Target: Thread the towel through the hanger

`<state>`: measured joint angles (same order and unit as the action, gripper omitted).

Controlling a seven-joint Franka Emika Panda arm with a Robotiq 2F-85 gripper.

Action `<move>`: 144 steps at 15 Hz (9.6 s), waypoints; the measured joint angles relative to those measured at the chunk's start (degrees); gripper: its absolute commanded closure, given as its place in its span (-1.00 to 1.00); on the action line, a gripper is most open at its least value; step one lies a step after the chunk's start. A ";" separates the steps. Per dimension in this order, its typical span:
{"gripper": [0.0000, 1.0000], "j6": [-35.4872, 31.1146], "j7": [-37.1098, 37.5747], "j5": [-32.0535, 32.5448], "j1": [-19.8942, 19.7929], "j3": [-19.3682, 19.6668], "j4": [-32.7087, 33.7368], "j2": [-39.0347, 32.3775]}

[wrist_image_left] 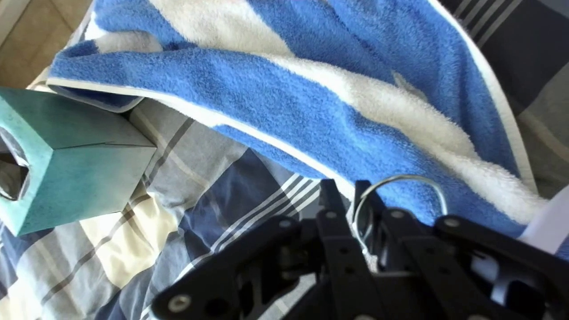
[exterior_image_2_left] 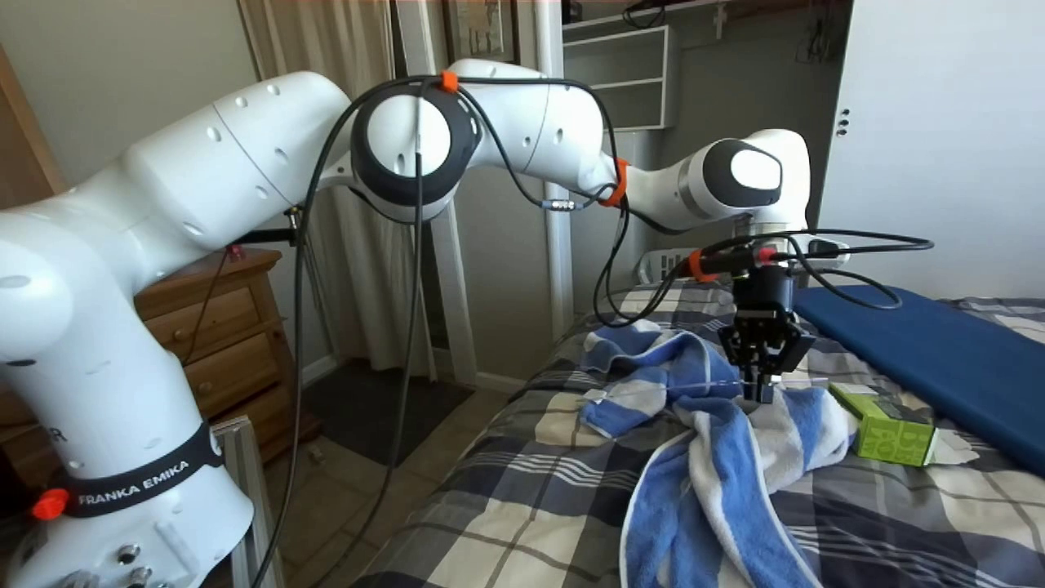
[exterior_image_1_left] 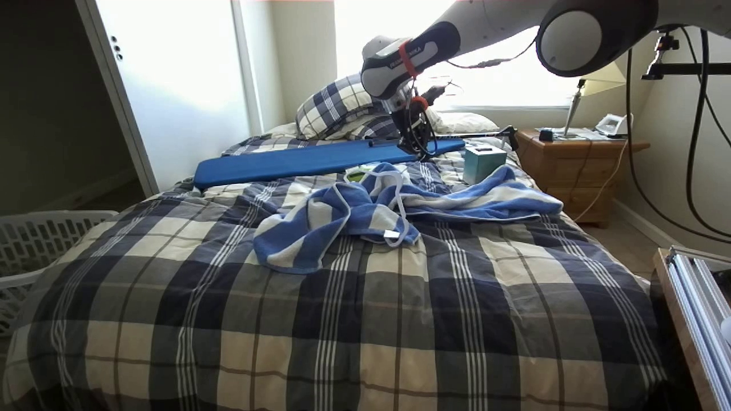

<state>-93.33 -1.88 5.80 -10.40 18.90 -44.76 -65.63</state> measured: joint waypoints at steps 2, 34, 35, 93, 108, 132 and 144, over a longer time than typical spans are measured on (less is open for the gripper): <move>-0.30 0.68 -1.57 -0.85 -0.48 -1.00 0.10 0.02; -1.00 -2.10 -14.82 -18.42 0.55 -13.95 -2.30 -1.05; -1.00 -4.67 -15.48 -18.42 0.51 -13.87 -2.80 -1.88; 0.98 -34.83 -53.70 -22.70 -0.11 -37.03 -3.90 6.29; -0.85 -10.26 -32.47 -22.52 4.86 -32.36 13.13 -4.35; -1.00 -30.77 6.38 -15.13 11.84 -8.01 -21.46 7.32; -1.00 -37.85 35.10 -12.12 16.39 -7.90 -50.99 26.09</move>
<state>-131.18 33.23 -6.32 5.99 11.01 -95.75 -39.54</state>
